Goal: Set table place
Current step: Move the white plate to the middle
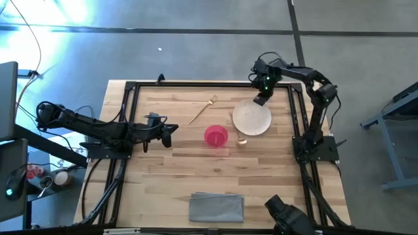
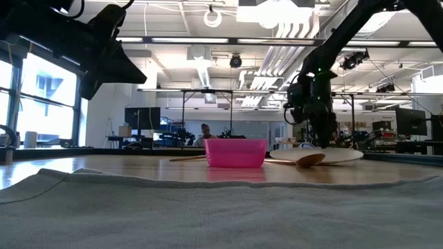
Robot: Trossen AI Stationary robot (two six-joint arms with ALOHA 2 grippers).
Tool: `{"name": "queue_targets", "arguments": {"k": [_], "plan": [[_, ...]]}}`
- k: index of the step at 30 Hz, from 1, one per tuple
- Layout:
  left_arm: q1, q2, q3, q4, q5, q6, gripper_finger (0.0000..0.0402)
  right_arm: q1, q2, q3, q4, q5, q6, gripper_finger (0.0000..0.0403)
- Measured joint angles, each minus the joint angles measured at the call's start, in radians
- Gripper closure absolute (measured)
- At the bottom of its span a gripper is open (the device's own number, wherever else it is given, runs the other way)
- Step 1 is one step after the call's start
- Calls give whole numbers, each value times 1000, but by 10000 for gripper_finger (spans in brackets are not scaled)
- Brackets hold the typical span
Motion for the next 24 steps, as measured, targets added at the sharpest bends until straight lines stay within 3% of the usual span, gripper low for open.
{"name": "queue_targets", "arguments": {"k": [10, 18, 24], "plan": [[0, 0, 0, -1, 0, 0, 387, 0, -42, 1, -95, 48, 21, 402], [0, 0, 0, -3, 1, 5, 387, -1, -42, 0, -247, 218, 24, 402], [0, 0, 0, -3, -3, -21, 387, 21, -43, 0, -269, 173, 46, 402]]}}
